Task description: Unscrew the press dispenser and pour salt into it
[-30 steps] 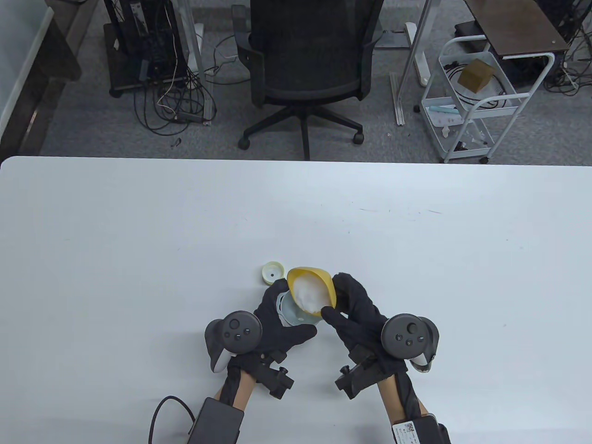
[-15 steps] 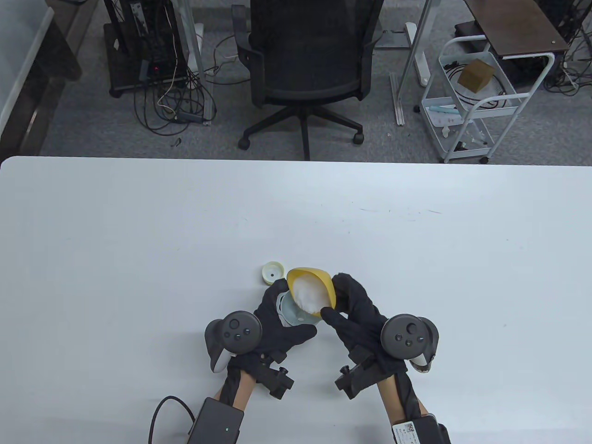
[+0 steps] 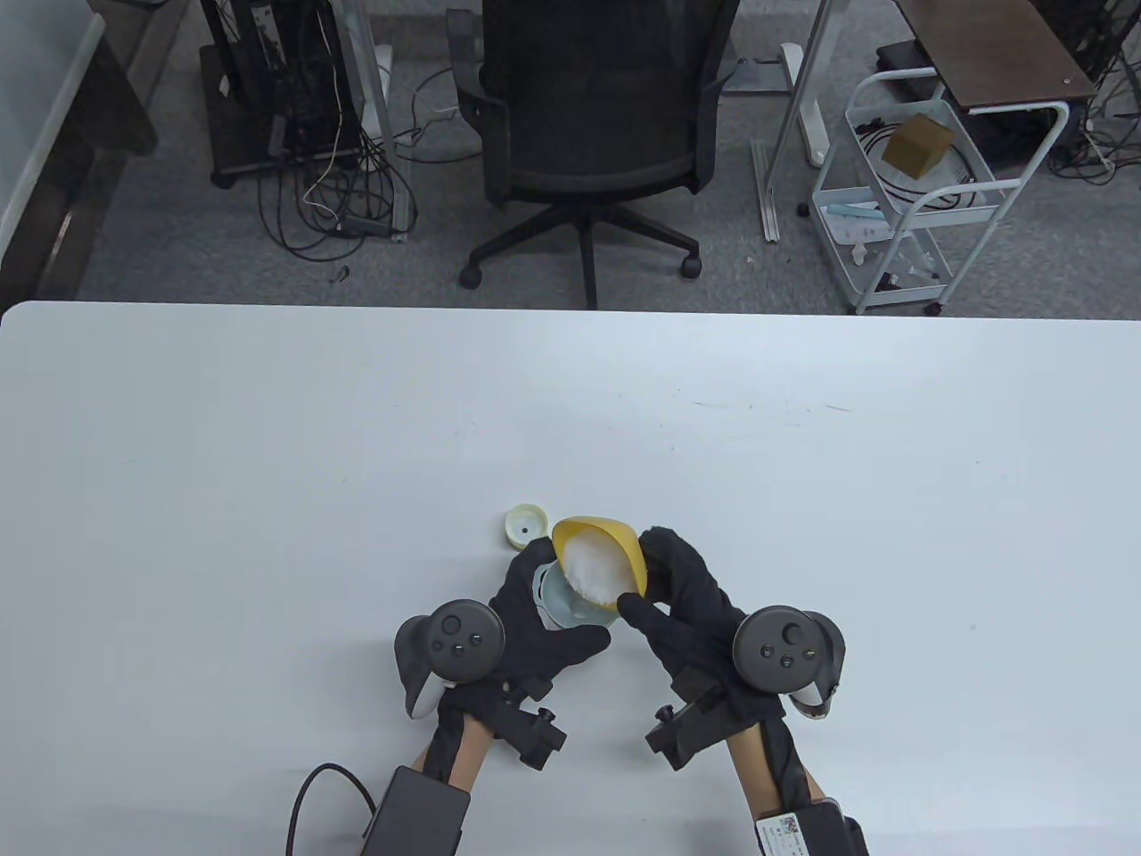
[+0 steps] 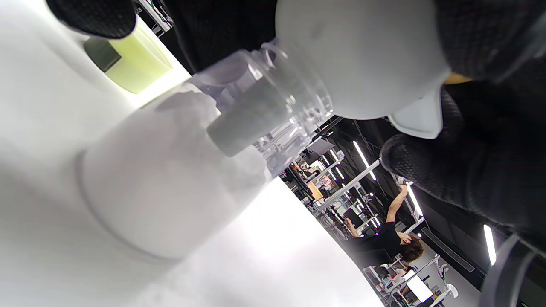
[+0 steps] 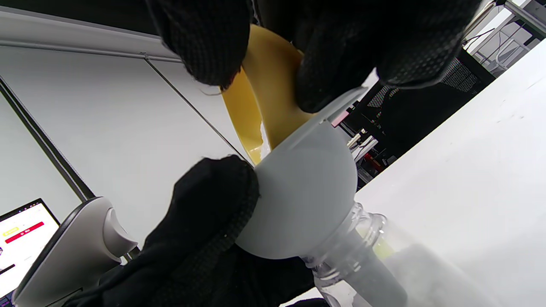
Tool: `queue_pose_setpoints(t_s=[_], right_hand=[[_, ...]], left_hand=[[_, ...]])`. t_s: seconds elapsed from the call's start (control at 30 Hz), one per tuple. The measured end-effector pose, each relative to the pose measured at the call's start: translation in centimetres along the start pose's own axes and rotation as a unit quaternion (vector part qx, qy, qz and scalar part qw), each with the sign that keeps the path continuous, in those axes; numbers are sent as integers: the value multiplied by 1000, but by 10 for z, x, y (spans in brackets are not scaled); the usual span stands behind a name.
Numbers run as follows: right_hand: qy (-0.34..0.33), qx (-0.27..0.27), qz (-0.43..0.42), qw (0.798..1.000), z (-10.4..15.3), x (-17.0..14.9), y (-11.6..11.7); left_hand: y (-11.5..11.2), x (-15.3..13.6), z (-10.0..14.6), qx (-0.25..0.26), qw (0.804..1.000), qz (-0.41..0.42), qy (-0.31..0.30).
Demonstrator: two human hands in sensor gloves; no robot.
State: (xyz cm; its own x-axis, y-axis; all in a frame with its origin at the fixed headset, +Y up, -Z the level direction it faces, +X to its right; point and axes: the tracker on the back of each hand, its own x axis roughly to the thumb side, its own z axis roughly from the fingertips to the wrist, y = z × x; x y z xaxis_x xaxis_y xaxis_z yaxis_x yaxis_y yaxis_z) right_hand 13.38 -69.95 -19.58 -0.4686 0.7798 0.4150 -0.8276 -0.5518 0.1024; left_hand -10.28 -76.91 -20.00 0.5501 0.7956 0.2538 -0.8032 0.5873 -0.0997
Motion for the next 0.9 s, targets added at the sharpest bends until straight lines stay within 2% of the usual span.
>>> queue_pose_setpoints(t_s=[0.9], right_hand=[[-1, 4, 3, 1000, 1, 0, 0]], left_hand=[[0, 0, 0, -2, 1000, 3, 0]])
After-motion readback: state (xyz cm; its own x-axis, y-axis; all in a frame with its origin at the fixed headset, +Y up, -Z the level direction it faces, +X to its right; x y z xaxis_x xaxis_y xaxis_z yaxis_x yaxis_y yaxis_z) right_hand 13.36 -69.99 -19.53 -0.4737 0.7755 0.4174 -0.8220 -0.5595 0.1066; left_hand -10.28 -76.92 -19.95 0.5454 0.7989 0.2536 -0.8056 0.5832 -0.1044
